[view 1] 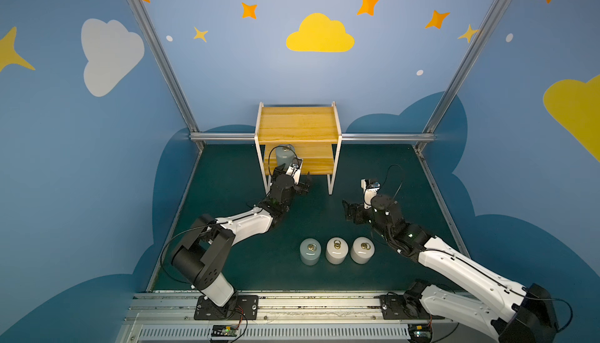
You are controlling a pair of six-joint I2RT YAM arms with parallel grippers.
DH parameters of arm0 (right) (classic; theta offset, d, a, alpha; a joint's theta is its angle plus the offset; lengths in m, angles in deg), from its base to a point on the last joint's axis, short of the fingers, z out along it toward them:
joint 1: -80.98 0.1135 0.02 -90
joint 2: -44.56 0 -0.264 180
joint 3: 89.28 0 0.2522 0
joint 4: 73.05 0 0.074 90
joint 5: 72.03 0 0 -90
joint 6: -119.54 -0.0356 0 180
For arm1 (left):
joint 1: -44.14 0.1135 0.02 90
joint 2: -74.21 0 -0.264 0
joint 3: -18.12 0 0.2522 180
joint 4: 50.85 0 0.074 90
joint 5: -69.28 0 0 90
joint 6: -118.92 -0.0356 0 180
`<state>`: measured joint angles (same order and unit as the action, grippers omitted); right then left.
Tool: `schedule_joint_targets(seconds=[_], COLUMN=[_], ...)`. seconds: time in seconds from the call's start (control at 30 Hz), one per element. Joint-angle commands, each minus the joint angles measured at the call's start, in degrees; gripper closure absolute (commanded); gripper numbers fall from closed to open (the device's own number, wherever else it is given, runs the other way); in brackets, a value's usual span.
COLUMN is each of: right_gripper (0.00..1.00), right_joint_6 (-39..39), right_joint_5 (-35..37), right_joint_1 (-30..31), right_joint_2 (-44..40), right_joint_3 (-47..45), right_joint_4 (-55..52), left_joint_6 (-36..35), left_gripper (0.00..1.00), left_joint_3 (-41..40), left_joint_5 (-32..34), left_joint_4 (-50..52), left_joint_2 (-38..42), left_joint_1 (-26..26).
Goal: Remove the tea canisters from the shelf
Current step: Pick up the tea canister from the shelf.
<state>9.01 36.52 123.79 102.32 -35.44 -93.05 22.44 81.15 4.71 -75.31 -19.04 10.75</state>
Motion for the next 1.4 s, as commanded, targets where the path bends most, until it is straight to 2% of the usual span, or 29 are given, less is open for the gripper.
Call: schedule_joint_targets(seconds=[0.0,0.7,1.37], right_gripper=[0.09,0.09,0.09], right_joint_6=[0.27,-0.25,-0.73], right_joint_5=[-0.48,-2.41,-3.69], right_joint_1=[-0.57,-2.64,-3.78], right_joint_2=[0.33,2.79,4.38], right_joint_3=[0.62,1.4,1.67], right_joint_4=[0.33,0.7,1.14], left_joint_6=[-0.59,1.16,1.71], left_gripper=[0.0,0.0,0.01], left_joint_3=[2.22,7.43,12.5], left_joint_5=[1.64,-3.85,-8.05], left_joint_4=[-2.43,-2.72,-3.96], left_joint_2=[-1.03,-6.85,-11.89], left_joint_1=[1.24,7.06,10.31])
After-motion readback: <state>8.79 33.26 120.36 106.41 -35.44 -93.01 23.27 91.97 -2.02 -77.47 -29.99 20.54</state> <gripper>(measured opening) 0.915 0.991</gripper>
